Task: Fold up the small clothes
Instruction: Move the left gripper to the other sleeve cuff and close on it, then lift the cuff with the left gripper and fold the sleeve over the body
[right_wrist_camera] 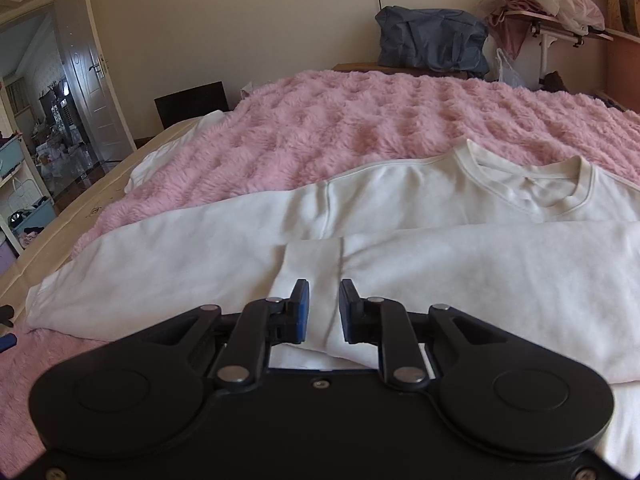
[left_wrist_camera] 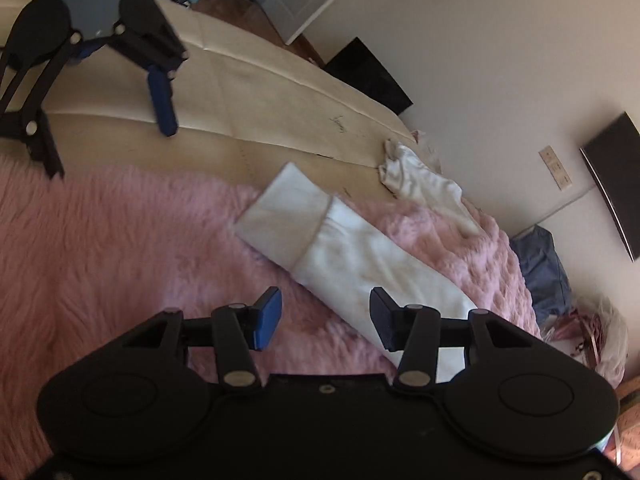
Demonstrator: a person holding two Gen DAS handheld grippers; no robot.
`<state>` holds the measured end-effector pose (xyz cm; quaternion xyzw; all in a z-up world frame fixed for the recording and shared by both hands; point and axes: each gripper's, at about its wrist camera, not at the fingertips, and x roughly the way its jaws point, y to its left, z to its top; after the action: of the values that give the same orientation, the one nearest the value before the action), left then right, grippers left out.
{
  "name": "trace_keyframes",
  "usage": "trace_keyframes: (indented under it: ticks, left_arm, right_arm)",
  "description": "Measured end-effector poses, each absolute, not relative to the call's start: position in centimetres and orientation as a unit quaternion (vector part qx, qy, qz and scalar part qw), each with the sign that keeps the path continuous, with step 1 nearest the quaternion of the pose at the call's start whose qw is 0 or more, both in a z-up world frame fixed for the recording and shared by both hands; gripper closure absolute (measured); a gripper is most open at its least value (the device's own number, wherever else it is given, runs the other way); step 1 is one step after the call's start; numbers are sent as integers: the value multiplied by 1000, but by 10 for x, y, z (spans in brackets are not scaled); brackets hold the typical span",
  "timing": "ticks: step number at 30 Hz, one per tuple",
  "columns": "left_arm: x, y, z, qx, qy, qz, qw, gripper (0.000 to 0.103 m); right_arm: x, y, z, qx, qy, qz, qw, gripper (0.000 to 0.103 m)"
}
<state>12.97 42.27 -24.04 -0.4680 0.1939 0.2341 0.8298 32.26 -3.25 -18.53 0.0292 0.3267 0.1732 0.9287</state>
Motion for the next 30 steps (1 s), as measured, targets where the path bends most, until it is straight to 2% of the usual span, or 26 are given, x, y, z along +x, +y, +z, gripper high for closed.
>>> trace_keyframes:
  ticks: [13,15,16,17,23,30]
  left_arm:
    - [150,466,-279,-545,131,218,799,56]
    - [149,468,-282,-555,112,206,798,65]
    - [147,469,-282,-558,101,202,799,77]
    - [146,470,-282,-561,96,190,800,102]
    - [149,463,-259,-548,66,171,816,101]
    - [172,439,-198,-547,25,104,831,101]
  right_arm:
    - [336,14,-214,-23,349,175,920,86]
    - [336,17,-216,-28,348,174,921,86]
    - [336,18,-217,-30,349,173,920,85]
    - [336,20,-219,-32,350,172,920,85]
    - [335,21,-225,-38,350,168,921,85]
    - [327,5,-208,-7,338,178,924,85]
